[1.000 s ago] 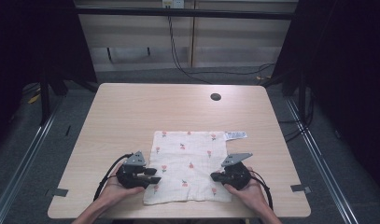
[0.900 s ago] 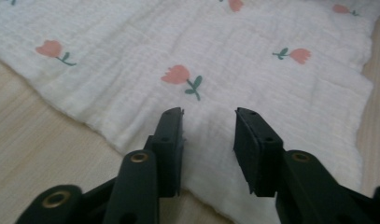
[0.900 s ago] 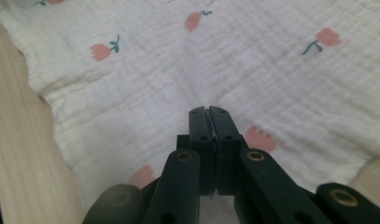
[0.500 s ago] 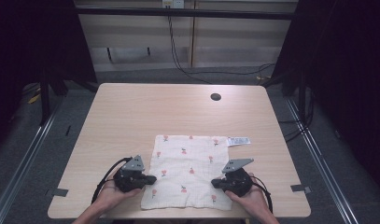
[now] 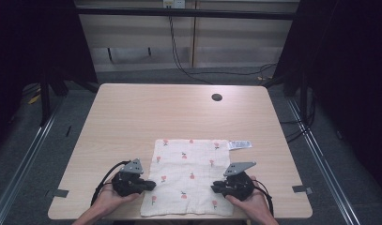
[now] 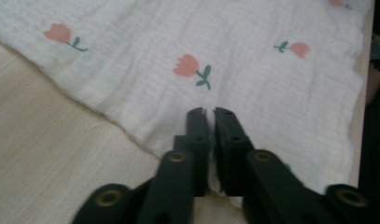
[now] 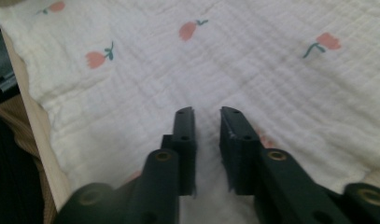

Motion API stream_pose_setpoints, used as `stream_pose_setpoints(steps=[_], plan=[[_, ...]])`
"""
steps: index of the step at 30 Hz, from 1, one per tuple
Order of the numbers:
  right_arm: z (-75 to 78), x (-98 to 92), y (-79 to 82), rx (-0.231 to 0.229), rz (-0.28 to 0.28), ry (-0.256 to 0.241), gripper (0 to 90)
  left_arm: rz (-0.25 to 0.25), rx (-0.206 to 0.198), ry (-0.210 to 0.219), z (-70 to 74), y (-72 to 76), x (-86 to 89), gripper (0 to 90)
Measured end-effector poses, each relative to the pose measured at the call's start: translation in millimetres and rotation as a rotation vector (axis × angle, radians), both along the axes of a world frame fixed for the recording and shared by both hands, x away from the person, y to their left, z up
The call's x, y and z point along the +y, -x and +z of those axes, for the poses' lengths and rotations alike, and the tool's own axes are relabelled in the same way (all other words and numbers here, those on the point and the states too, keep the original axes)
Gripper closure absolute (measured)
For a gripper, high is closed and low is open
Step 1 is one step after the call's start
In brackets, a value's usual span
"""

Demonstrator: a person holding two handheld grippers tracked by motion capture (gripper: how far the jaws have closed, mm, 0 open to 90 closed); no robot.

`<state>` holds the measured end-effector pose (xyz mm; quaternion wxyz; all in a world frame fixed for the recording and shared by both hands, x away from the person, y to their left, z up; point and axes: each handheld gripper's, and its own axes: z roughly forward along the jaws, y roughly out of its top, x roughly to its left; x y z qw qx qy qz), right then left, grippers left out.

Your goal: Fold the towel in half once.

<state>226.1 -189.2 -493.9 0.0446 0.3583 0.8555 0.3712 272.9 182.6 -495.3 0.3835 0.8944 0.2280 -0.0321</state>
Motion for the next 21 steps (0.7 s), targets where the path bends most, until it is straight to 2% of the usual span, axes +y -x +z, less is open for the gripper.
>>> stream_pose_setpoints(steps=[2, 3, 5, 6, 7, 9, 10, 12, 13, 14, 15, 16, 17, 19, 20, 21], plan=[[4.9, -4.1, -2.7, -0.026, -0.019, -0.026, 70.4, 0.006, -0.004, 0.023, 2.7, -1.2, 1.2, 71.5], [8.1, -7.6, -5.4, -0.041, -0.033, -0.044, 68.9, 0.008, 0.005, 0.049, 4.5, -2.1, 2.4, 69.6], [13.6, -14.4, -12.8, -0.068, -0.077, -0.047, 67.0, 0.018, 0.012, 0.069, 7.4, -6.2, 4.1, 69.0], [13.6, -14.4, -12.8, -0.068, -0.077, -0.047, 67.0, 0.018, 0.012, 0.069, 7.4, -6.2, 4.1, 69.7], [16.2, -22.2, -24.8, -0.076, -0.1, -0.054, 67.1, 0.041, 0.025, 0.093, 8.3, -12.0, 6.1, 68.5], [17.7, -29.0, -36.7, -0.094, -0.122, -0.057, 67.2, 0.055, 0.028, 0.1, 8.5, -15.4, 7.2, 65.5], [18.3, -31.5, -43.4, -0.098, -0.131, -0.056, 67.2, 0.082, 0.019, 0.095, 11.3, -22.8, 9.1, 64.0], [20.0, -33.9, -56.2, -0.112, -0.157, -0.033, 67.4, 0.089, 0.013, 0.1, 13.7, -26.3, 9.9, 61.9], [20.6, -35.1, -62.9, -0.123, -0.164, -0.027, 67.4, 0.12, -0.004, 0.122, 20.2, -33.2, 11.5, 61.3], [21.2, -36.7, -69.8, -0.127, -0.17, -0.035, 67.6, 0.12, -0.004, 0.122, 20.2, -33.2, 11.5, 61.3], [22.2, -37.8, -76.2, -0.126, -0.186, -0.029, 67.6, 0.145, -0.018, 0.131, 27.7, -39.2, 9.6, 61.2], [22.2, -37.8, -76.2, -0.126, -0.186, -0.029, 67.6, 0.145, -0.018, 0.131, 27.7, -39.2, 9.6, 60.8], [23.1, -40.1, -90.5, -0.132, -0.199, -0.021, 67.6, 0.141, -0.042, 0.145, 36.1, -43.9, 5.6, 60.6], [26.6, -43.1, -104.3, -0.136, -0.213, 0.024, 67.5, 0.134, -0.061, 0.158, 43.0, -52.5, 2.9, 60.7], [27.9, -46.1, -111.1, -0.131, -0.226, 0.006, 67.1, 0.143, -0.057, 0.17, 44.9, -58.8, 2.9, 61.1], [29.0, -48.3, -117.7, -0.124, -0.243, 0.008, 65.8, 0.157, -0.045, 0.189, 45.3, -66.5, 3.0, 63.2]])
